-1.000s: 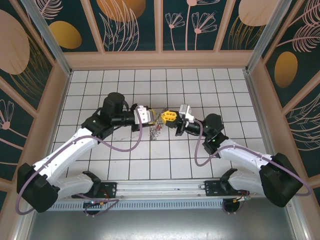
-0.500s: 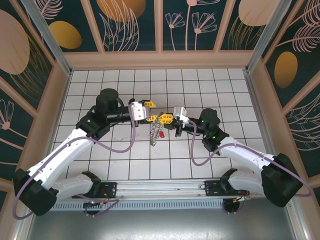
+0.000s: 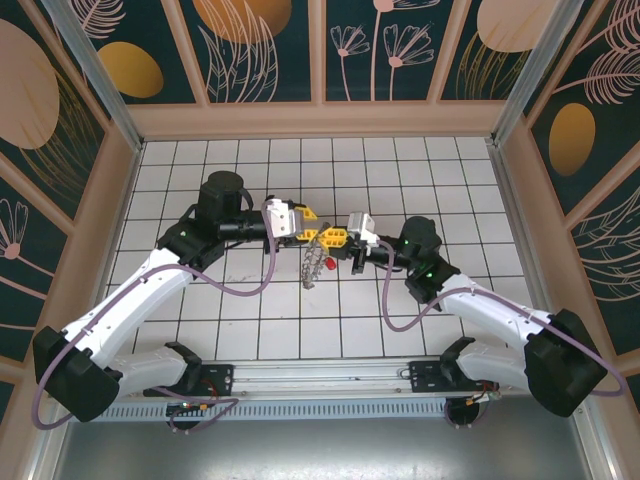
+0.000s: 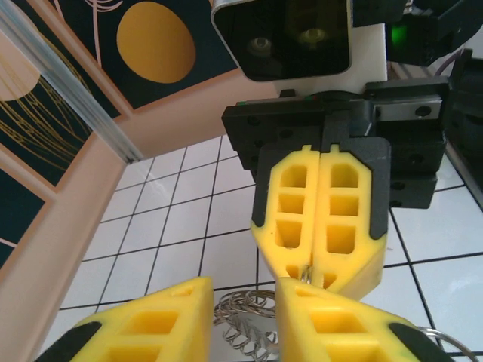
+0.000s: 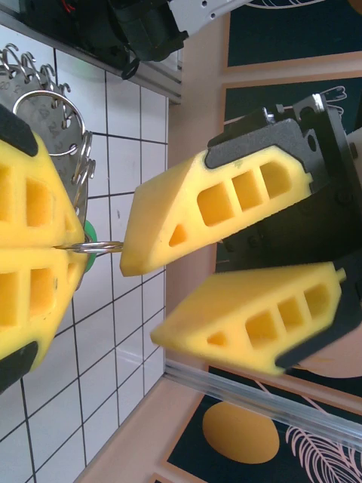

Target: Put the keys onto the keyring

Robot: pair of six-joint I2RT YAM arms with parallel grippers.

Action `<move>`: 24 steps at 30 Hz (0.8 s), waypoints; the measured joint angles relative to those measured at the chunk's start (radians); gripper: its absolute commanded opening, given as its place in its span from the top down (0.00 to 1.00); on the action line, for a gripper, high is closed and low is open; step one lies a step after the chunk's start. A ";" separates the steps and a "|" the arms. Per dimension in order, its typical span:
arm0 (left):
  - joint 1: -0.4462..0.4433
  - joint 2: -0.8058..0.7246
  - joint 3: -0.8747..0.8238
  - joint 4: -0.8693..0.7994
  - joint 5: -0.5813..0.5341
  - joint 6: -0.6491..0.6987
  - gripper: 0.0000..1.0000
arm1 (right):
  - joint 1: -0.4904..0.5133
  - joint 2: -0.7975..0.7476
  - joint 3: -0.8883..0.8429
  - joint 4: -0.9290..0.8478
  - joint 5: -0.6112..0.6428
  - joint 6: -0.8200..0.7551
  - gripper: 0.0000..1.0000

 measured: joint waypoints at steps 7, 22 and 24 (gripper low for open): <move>0.000 0.000 0.001 -0.031 0.011 -0.002 0.92 | -0.015 -0.005 0.000 0.000 -0.003 0.001 1.00; 0.000 0.000 0.001 -0.066 0.052 -0.018 0.65 | -0.031 -0.005 0.000 0.012 -0.010 0.004 1.00; 0.000 -0.002 0.001 -0.062 0.051 -0.026 0.64 | -0.031 -0.005 0.003 0.010 -0.016 0.003 1.00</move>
